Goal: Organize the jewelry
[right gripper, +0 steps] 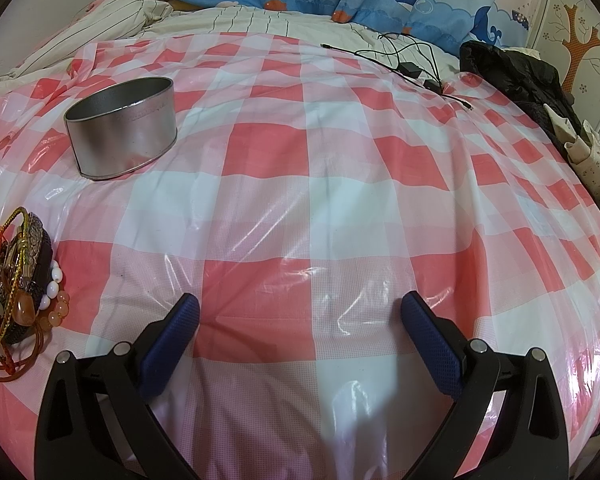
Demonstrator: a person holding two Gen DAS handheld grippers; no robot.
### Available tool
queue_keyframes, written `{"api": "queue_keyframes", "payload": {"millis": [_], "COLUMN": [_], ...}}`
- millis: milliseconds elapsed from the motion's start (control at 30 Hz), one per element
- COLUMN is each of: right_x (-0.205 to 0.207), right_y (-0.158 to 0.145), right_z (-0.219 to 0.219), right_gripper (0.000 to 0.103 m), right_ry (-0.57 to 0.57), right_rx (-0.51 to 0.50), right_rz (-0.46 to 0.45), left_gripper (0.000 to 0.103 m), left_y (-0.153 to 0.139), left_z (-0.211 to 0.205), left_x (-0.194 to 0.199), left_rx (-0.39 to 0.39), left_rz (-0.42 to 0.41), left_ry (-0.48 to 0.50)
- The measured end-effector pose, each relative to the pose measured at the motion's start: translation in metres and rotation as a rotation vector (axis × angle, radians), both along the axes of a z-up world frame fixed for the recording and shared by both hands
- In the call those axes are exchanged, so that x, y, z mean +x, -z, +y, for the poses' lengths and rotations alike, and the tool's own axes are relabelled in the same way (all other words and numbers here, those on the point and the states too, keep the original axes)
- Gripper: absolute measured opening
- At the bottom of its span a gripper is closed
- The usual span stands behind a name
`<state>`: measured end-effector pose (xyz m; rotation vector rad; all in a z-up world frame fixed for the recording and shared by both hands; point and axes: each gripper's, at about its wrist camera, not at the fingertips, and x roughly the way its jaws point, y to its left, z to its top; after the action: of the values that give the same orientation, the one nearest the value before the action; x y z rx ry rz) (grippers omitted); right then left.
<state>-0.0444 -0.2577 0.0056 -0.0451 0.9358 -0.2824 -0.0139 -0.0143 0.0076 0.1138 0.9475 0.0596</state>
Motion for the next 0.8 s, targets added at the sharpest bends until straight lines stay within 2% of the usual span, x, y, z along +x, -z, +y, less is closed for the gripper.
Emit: {"api": "queue_keyframes", "payload": {"millis": [700, 800], "right_x": [0.0012, 0.0021], "right_y": [0.0006, 0.0013], "right_z": [0.001, 0.0013], "right_gripper": [0.096, 0.096], "right_ry": [0.0, 0.0], "right_rx": [0.008, 0.016], "right_rz": [0.002, 0.0], "left_gripper": [0.097, 0.097], "left_y": [-0.001, -0.0037], "left_z": [-0.0042, -0.002], "left_x": [-0.0037, -0.0026], "left_rx": [0.023, 0.015], "left_rz": [-0.015, -0.005], "left_ry": [0.019, 0.051]}}
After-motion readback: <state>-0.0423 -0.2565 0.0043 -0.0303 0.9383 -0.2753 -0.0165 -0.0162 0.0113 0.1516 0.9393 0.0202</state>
